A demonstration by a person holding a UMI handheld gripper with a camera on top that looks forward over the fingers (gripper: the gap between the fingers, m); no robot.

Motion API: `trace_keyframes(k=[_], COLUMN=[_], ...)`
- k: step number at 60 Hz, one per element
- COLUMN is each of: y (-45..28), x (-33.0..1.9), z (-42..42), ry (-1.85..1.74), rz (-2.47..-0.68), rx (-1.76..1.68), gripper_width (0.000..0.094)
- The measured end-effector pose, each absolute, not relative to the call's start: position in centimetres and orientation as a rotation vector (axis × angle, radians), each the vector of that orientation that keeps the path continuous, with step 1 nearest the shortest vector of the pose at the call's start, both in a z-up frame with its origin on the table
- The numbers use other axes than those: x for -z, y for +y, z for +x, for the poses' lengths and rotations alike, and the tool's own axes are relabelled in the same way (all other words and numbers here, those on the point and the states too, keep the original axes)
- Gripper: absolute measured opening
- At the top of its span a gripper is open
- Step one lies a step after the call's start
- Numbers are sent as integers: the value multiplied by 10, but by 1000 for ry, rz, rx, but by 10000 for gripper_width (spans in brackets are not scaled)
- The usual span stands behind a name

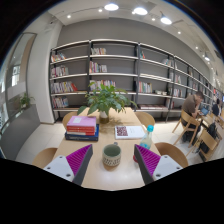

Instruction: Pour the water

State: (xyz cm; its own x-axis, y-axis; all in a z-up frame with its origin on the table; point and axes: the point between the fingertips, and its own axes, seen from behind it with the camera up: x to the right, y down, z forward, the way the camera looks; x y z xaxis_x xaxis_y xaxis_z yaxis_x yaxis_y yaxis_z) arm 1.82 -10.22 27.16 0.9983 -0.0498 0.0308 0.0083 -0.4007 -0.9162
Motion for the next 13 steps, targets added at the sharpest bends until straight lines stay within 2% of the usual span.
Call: trace_keyframes(k=[13], y=[-105], x=[-279], z=[18], ry=[58], rz=[-1978], rx=[59], gripper_width=[856])
